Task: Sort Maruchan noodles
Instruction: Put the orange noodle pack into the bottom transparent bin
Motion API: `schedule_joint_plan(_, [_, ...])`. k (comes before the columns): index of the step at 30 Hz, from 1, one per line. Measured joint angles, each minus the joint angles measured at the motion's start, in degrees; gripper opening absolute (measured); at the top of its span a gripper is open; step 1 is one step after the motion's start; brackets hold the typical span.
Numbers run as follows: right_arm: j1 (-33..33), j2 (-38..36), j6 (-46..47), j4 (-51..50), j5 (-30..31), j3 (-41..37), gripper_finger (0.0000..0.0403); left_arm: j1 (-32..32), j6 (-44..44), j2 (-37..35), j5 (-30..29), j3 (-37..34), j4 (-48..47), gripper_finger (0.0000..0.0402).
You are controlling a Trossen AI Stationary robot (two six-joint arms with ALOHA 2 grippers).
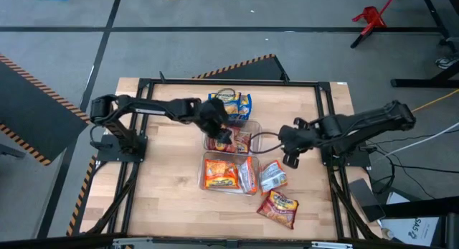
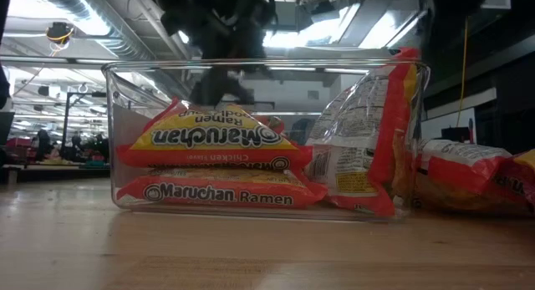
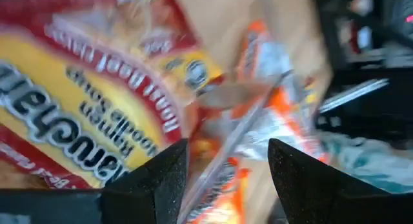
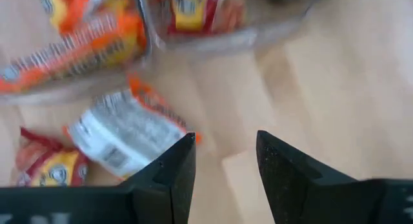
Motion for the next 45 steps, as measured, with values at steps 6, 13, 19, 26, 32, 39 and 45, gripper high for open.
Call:
schedule_joint_plan(6, [0.0, -0.19, 1.31, 9.35, -9.17, -10.97, 0.0158, 1.21, 1.09, -6.38, -0.15, 0.02, 0.41, 0.0205])
schedule_joint_plan(13, [-0.03, 0.07, 4.25, 30.81, -14.6, -23.63, 0.0234, -0.18, 5.57, -12.17, -6.97, 0.02, 1.08, 0.0205])
schedule_joint_plan(19, [-0.1, -0.29, 11.81, 22.53, -2.32, -25.58, 0.0255, -1.7, 8.26, -13.65, -11.64, 0.02, 1.2, 0.0205])
schedule_joint_plan(26, [-0.05, 0.38, 11.78, 21.58, 0.03, -26.13, 0.0253, -2.52, 8.87, -13.21, -11.75, 0.02, 0.85, 0.0205])
schedule_joint_plan(32, [-0.16, 0.59, 13.39, 24.68, -1.75, -29.89, 0.0253, -2.75, 10.17, -13.23, -11.65, 0.02, 1.04, 0.0205])
schedule_joint_plan(39, [-0.43, 0.59, 13.06, 27.2, -4.05, -31.01, 0.0253, -3.04, 10.36, -13.25, -12.04, 0.02, 1.04, 0.0205])
schedule_joint_plan(45, [-0.83, 0.57, 7.8, 34.38, -5.26, -32.22, 0.0253, -3.48, 10.36, -13.25, -12.06, 0.02, 1.05, 0.0205])
